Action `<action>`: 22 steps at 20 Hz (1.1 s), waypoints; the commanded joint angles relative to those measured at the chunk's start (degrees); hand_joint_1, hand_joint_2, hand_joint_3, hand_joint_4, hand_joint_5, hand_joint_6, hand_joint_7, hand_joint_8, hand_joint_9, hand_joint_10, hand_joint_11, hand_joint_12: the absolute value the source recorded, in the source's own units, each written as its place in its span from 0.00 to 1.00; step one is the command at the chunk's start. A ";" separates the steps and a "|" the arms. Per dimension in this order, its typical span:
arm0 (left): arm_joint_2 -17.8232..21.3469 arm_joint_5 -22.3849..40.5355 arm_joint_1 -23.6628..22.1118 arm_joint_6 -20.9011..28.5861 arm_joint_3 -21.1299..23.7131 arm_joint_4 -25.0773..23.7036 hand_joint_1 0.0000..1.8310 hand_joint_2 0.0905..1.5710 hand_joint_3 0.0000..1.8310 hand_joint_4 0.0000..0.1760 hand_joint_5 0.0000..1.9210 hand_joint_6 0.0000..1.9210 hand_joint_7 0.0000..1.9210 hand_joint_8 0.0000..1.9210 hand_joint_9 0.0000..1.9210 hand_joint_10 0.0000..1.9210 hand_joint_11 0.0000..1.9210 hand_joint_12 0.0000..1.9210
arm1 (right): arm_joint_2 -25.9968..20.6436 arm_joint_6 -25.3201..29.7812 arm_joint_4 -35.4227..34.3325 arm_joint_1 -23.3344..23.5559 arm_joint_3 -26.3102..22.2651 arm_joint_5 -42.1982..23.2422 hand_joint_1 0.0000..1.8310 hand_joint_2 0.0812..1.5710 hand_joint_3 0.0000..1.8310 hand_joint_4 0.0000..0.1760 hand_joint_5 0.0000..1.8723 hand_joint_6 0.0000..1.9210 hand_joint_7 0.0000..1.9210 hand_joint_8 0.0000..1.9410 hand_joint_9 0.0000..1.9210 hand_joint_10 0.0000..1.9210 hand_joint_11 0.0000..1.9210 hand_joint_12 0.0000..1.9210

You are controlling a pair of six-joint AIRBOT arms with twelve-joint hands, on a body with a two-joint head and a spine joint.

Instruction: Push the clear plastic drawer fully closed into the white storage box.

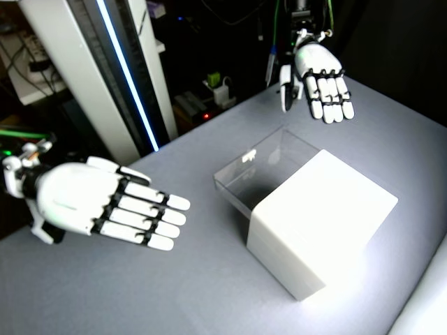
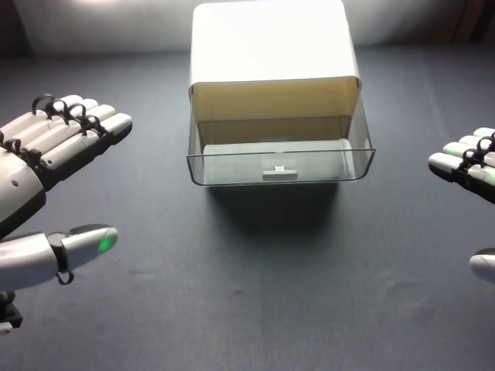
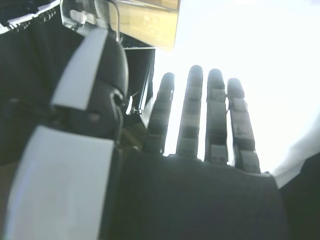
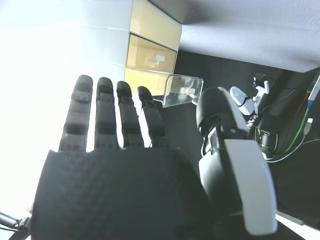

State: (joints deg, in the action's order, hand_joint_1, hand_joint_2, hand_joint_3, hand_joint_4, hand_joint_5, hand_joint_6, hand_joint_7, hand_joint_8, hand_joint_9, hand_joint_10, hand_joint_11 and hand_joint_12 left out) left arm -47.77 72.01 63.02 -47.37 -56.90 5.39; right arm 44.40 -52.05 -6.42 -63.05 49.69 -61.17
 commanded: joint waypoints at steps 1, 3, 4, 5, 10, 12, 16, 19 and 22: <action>-0.17 7.01 -0.49 0.17 -0.30 0.97 0.07 0.82 0.01 0.00 0.00 0.00 0.00 0.00 0.00 0.00 0.00 0.00 | 0.01 0.02 -0.57 0.32 0.22 -6.49 0.10 0.87 0.01 0.00 0.00 0.00 0.00 0.00 0.00 0.00 0.00 0.00; -0.25 6.90 -0.49 0.32 -0.36 0.97 0.06 0.82 0.00 0.00 0.00 0.00 0.00 0.00 0.00 0.00 0.00 0.00 | 0.01 0.02 -0.63 0.26 0.21 -6.47 0.11 0.87 0.01 0.00 0.00 0.00 0.00 0.00 0.00 0.00 0.00 0.00; -0.29 6.88 -0.49 0.37 -0.38 0.97 0.07 0.82 0.00 0.01 0.00 0.00 0.00 0.00 0.00 0.00 0.00 0.00 | 0.01 0.02 -0.64 0.18 0.20 -6.47 0.12 0.87 0.01 0.00 0.00 0.00 0.00 0.00 0.00 0.00 0.00 0.00; -0.34 6.86 -0.48 0.37 -0.41 0.97 0.05 0.82 0.00 0.03 0.00 0.00 0.00 0.00 0.00 0.00 0.00 0.00 | 0.02 0.02 -0.64 0.08 0.18 -6.47 0.13 0.87 0.01 0.00 0.00 0.00 0.00 0.00 0.00 0.00 0.00 0.00; -0.02 6.99 -0.11 0.37 -0.45 1.67 0.08 0.82 0.00 0.03 0.00 0.00 0.00 0.00 0.00 0.00 0.00 0.00 | -0.16 1.17 1.79 -0.12 -0.49 -6.02 0.12 0.88 0.00 0.00 0.00 0.00 0.00 0.00 0.00 0.00 0.00 0.00; 0.12 7.02 0.13 0.37 -0.39 1.93 0.10 0.83 0.00 0.03 0.00 0.00 0.00 0.00 0.00 0.00 0.00 0.00 | -0.17 3.26 4.21 -0.18 -0.64 -5.43 0.12 0.88 0.00 0.00 0.00 0.00 0.00 0.00 0.00 0.00 0.00 0.00; 0.30 7.97 1.13 0.36 -0.24 3.03 0.15 0.84 0.00 0.06 0.00 0.00 0.00 0.00 0.00 0.00 0.00 0.00 | -0.06 7.49 9.03 -0.15 -0.93 -5.04 0.08 0.88 0.00 0.00 0.00 0.00 0.00 0.00 0.00 0.00 0.00 0.00; 0.40 8.06 1.16 0.36 -0.24 3.26 0.19 0.85 0.00 0.03 0.00 0.00 0.00 0.00 0.00 0.00 0.00 0.00 | 0.25 10.78 13.26 0.59 -1.00 -5.06 0.09 0.88 0.00 0.00 0.00 0.00 0.00 0.00 0.00 0.00 0.00 0.00; 0.46 8.21 1.16 0.32 -0.25 3.50 0.22 0.85 0.00 0.00 0.00 0.00 0.00 0.00 0.00 0.00 0.00 0.00 | 1.76 13.96 17.24 1.98 -0.44 -4.63 0.15 0.87 0.00 0.00 0.00 0.00 0.00 0.00 0.00 0.00 0.00 0.00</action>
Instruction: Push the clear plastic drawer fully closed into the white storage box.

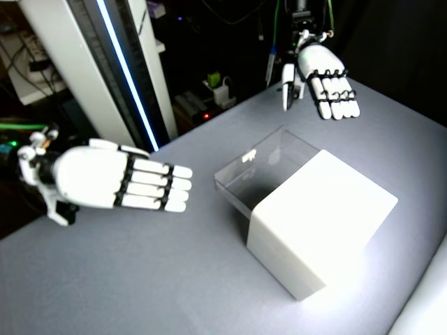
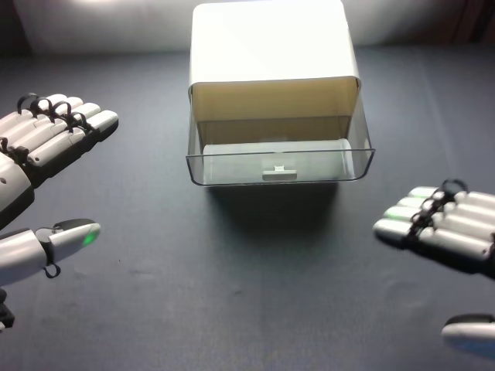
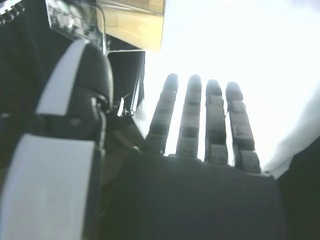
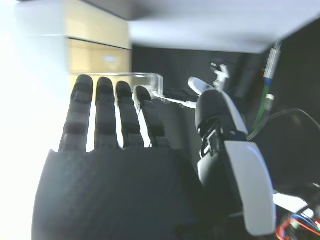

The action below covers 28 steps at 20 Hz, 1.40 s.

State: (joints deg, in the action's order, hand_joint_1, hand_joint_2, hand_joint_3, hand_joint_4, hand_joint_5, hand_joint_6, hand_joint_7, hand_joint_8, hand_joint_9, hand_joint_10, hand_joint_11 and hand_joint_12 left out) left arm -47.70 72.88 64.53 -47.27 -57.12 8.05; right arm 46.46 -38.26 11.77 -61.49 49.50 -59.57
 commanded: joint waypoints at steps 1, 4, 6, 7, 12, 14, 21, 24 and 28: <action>0.39 7.52 -0.33 0.16 -0.04 1.03 0.22 0.86 0.00 0.04 0.00 0.00 0.00 0.00 0.00 0.00 0.00 0.00 | 0.84 1.66 0.51 1.41 0.40 -5.60 0.16 0.87 0.00 0.00 0.00 0.00 0.00 0.00 0.00 0.00 0.00 0.00; 0.43 8.00 0.03 0.09 -0.02 1.60 0.23 0.87 0.01 0.07 0.00 0.00 0.00 0.00 0.00 0.00 0.00 0.00 | 4.54 4.28 4.57 5.21 2.32 -2.82 0.19 0.89 0.00 0.00 0.01 0.00 0.00 0.00 0.00 0.00 0.02 0.01; 0.45 8.00 0.12 0.09 -0.03 1.77 0.23 0.89 0.01 0.16 0.00 0.00 0.00 0.00 0.00 0.00 0.00 0.00 | 6.90 5.67 6.38 7.18 3.70 -1.41 0.22 0.89 0.00 0.00 0.02 0.01 0.01 0.00 0.00 0.00 0.00 0.01; 0.45 8.03 0.14 0.07 -0.05 1.92 0.26 0.90 0.01 0.16 0.00 0.00 0.00 0.00 0.00 0.00 0.00 0.00 | 8.00 6.00 7.19 8.28 4.33 -0.51 0.20 0.90 0.00 0.00 0.03 0.01 0.01 0.00 0.00 0.00 0.00 0.00; 0.53 8.80 0.65 -0.05 -0.01 2.87 0.31 0.92 0.01 0.20 0.00 0.00 0.00 0.00 0.00 0.00 0.00 0.00 | 13.54 6.98 10.47 13.81 7.55 3.20 0.22 0.89 0.00 0.00 0.03 0.00 0.01 0.00 0.00 0.00 0.00 0.00; 0.53 8.91 0.73 -0.10 0.01 3.06 0.29 0.92 0.01 0.25 0.00 0.00 0.00 0.00 0.00 0.00 0.00 0.00 | 14.45 6.98 10.47 14.60 8.13 3.43 0.23 0.89 0.00 0.00 0.03 0.00 0.00 0.00 0.00 0.00 0.00 0.00; 0.67 9.72 1.42 -0.24 0.13 4.12 0.30 0.94 0.00 0.11 0.00 0.00 0.00 0.00 0.00 0.00 0.00 0.00 | 16.79 6.97 12.05 18.56 9.54 3.86 0.18 0.90 0.00 0.00 0.00 0.00 0.00 0.00 0.00 0.00 0.00 0.00; 0.67 9.80 1.50 -0.30 0.13 4.24 0.29 0.94 0.00 0.06 0.00 0.00 0.00 0.00 0.00 0.00 0.00 0.00 | 16.82 6.97 12.96 19.30 9.45 3.78 0.18 0.89 0.00 0.00 0.00 0.00 0.00 0.00 0.00 0.00 0.00 0.00; 0.67 10.03 1.70 -0.36 0.18 4.44 0.23 0.93 0.00 0.00 0.00 0.00 0.00 0.00 0.00 0.00 0.00 0.00 | 16.83 6.65 13.21 20.34 9.85 3.75 0.16 0.90 0.00 0.00 0.00 0.00 0.00 0.00 0.00 0.00 0.00 0.00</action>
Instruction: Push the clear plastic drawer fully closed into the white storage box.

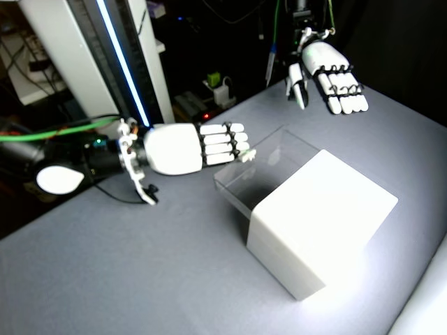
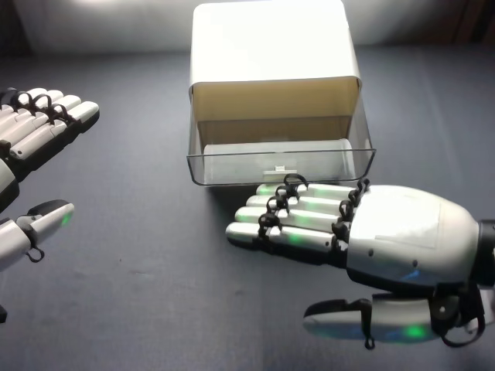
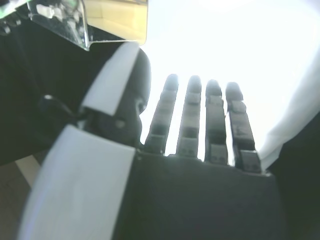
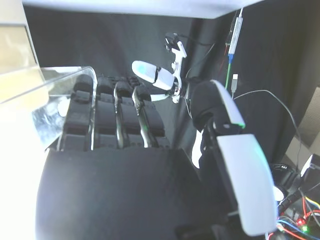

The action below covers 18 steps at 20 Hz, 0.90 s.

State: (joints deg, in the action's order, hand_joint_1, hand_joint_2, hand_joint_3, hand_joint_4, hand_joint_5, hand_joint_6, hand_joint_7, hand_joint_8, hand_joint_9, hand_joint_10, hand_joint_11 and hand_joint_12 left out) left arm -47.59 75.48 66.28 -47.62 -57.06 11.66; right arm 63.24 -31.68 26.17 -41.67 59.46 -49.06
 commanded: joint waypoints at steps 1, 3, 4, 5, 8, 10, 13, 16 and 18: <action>0.56 7.57 0.05 -0.01 0.13 0.89 0.22 0.95 0.01 0.00 0.00 0.00 0.00 0.00 0.00 0.00 0.00 0.00 | 0.03 0.05 -1.19 0.68 0.05 -6.75 0.17 0.90 0.00 0.00 0.00 0.00 0.00 0.00 0.00 0.00 0.00 0.00; 0.56 7.72 0.22 -0.01 0.15 1.08 0.28 0.94 0.00 0.00 0.00 0.00 0.00 0.00 0.00 0.00 0.00 0.00 | -0.07 -0.19 -1.21 1.08 0.27 -6.71 0.20 0.89 0.00 0.00 0.00 0.00 0.00 0.00 0.00 0.00 0.00 0.00; 0.56 7.76 0.26 -0.01 0.15 1.14 0.30 0.94 0.00 0.00 0.00 0.00 0.00 0.00 0.00 0.00 0.00 0.00 | -0.13 -0.48 -1.25 1.29 0.31 -6.60 0.21 0.88 0.00 0.00 0.00 0.00 0.00 0.00 0.00 0.00 0.00 0.00; 0.56 7.81 0.29 -0.01 0.15 1.19 0.31 0.93 0.00 0.00 0.00 0.00 0.00 0.00 0.00 0.00 0.00 0.00 | -0.18 -0.82 -1.32 1.47 0.33 -6.52 0.21 0.88 0.00 0.00 0.00 0.00 0.00 0.00 0.00 0.00 0.00 0.00; 0.56 7.90 0.35 -0.01 0.16 1.24 0.30 0.93 0.00 0.01 0.00 0.00 0.00 0.00 0.00 0.00 0.00 0.00 | -0.36 -1.85 -1.32 2.18 0.34 -6.08 0.30 0.83 0.00 0.00 0.00 0.00 0.00 0.00 0.00 0.00 0.00 0.00; 0.56 8.01 0.42 -0.01 0.17 1.29 0.23 0.91 0.00 0.00 0.00 0.00 0.00 0.00 0.00 0.00 0.00 0.00 | -0.46 -2.36 -1.33 2.64 0.34 -6.06 0.29 0.83 0.00 0.00 0.00 0.00 0.00 0.00 0.00 0.00 0.00 0.00; 0.56 8.35 0.78 -0.01 0.21 1.56 0.17 0.90 0.00 0.01 0.00 0.00 0.00 0.00 0.00 0.00 0.00 0.00 | -0.70 -3.29 -1.42 3.54 0.34 -6.08 0.35 0.81 0.00 0.00 0.00 0.00 0.00 0.00 0.00 0.00 0.00 0.00; 0.56 8.44 0.80 -0.01 0.23 1.63 0.28 0.93 0.00 0.06 0.00 0.00 0.00 0.00 0.00 0.00 0.00 0.00 | -0.81 -3.88 -1.98 3.82 0.53 -6.05 0.32 0.82 0.00 0.00 0.00 0.00 0.00 0.00 0.00 0.00 0.00 0.00; 0.55 8.50 0.81 -0.01 0.23 1.67 0.31 0.93 0.00 0.00 0.00 0.00 0.00 0.00 0.00 0.00 0.00 0.00 | -0.81 -4.57 -2.89 3.82 0.72 -5.72 0.21 0.87 0.01 0.00 0.00 0.00 0.00 0.00 0.00 0.00 0.00 0.00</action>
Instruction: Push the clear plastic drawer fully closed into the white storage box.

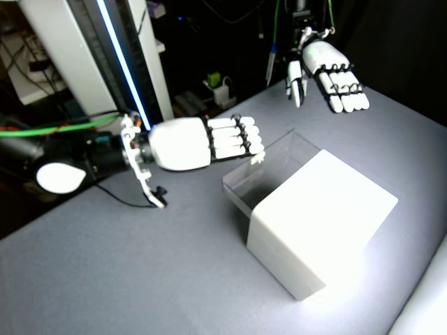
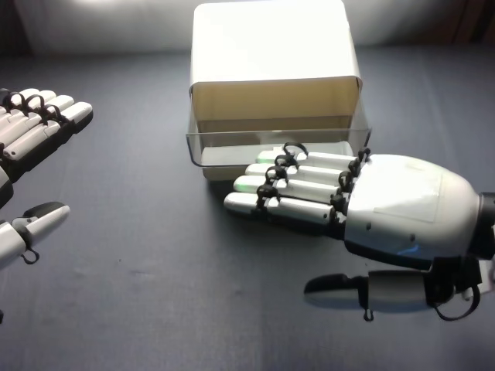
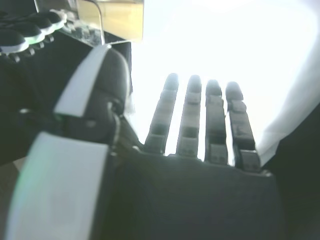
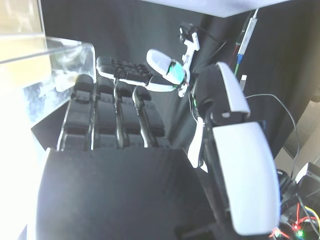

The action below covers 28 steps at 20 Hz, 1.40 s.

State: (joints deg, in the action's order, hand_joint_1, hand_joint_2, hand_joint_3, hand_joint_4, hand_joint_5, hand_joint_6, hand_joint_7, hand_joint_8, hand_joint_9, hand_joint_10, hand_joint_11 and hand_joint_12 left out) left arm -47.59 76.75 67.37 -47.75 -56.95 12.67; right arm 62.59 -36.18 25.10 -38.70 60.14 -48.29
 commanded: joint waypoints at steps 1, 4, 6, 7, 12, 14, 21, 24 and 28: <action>0.55 7.26 -0.28 0.12 0.13 0.70 0.31 0.93 0.00 0.00 0.00 0.00 0.00 0.00 0.00 0.00 0.00 0.00 | -0.16 -0.79 -2.36 0.85 0.11 -6.09 0.21 0.87 0.01 0.00 0.00 0.00 0.00 0.00 0.00 0.00 0.00 0.00; 0.55 7.27 -0.26 0.12 0.13 0.73 0.32 0.93 0.00 0.00 0.00 0.00 0.00 0.00 0.00 0.00 0.00 0.00 | -0.03 -2.22 -3.61 0.99 0.48 -5.23 0.22 0.88 0.01 0.00 0.00 0.00 0.00 0.00 0.00 0.00 0.00 0.00; 0.55 7.30 -0.26 0.12 0.13 0.74 0.30 0.93 0.00 0.00 0.00 0.00 0.00 0.00 0.00 0.00 0.00 0.00 | 0.17 -3.37 -4.52 1.26 0.78 -4.41 0.25 0.87 0.00 0.00 0.00 0.00 0.00 0.00 0.00 0.00 0.00 0.00; 0.55 7.32 -0.26 0.12 0.13 0.75 0.30 0.93 0.00 0.04 0.00 0.00 0.00 0.00 0.00 0.00 0.00 0.00 | 0.35 -4.06 -4.97 1.52 0.98 -3.91 0.27 0.87 0.00 0.00 0.01 0.00 0.00 0.00 0.00 0.00 0.00 0.00; 0.50 7.38 -0.26 0.12 0.11 0.76 0.27 0.94 0.00 0.00 0.00 0.00 0.00 0.00 0.00 0.00 0.00 0.00 | 1.53 -6.55 -6.75 2.90 2.13 -1.88 0.24 0.90 0.01 0.00 0.00 0.00 0.00 0.00 0.00 0.00 0.00 0.00; 0.50 7.42 -0.26 0.12 0.11 0.76 0.28 0.94 0.00 0.06 0.00 0.00 0.00 0.00 0.00 0.00 0.00 0.00 | 2.44 -7.65 -7.85 3.51 3.03 -0.60 0.16 0.92 0.01 0.00 0.00 0.00 0.00 0.00 0.00 0.00 0.00 0.00; 0.40 7.49 -0.25 0.12 0.05 0.76 0.30 0.94 0.00 0.02 0.00 0.00 0.00 0.00 0.00 0.00 0.00 0.00 | 4.33 -16.55 -16.23 4.90 5.13 3.38 0.12 0.93 0.00 0.00 0.00 0.00 0.00 0.00 0.00 0.00 0.00 0.00; 0.44 7.66 -0.16 0.13 0.09 0.78 0.31 0.94 0.00 0.01 0.00 0.00 0.00 0.00 0.00 0.00 0.00 0.00 | 4.33 -16.67 -16.72 4.90 5.27 3.53 0.14 0.93 0.00 0.00 0.00 0.00 0.00 0.00 0.00 0.00 0.00 0.00; 0.42 7.87 -0.06 0.13 0.15 0.90 0.32 0.94 0.00 0.03 0.00 0.00 0.00 0.00 0.00 0.00 0.00 0.00 | 3.57 -16.47 -15.41 4.90 3.75 3.12 0.19 0.92 0.00 0.00 0.00 0.00 0.00 0.00 0.00 0.00 0.00 0.00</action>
State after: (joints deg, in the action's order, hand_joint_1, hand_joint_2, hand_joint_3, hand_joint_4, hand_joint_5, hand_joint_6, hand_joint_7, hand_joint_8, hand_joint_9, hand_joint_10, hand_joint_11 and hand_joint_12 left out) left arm -47.59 77.17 67.44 -47.75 -56.95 12.80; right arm 66.48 -52.64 10.44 -34.74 63.79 -37.89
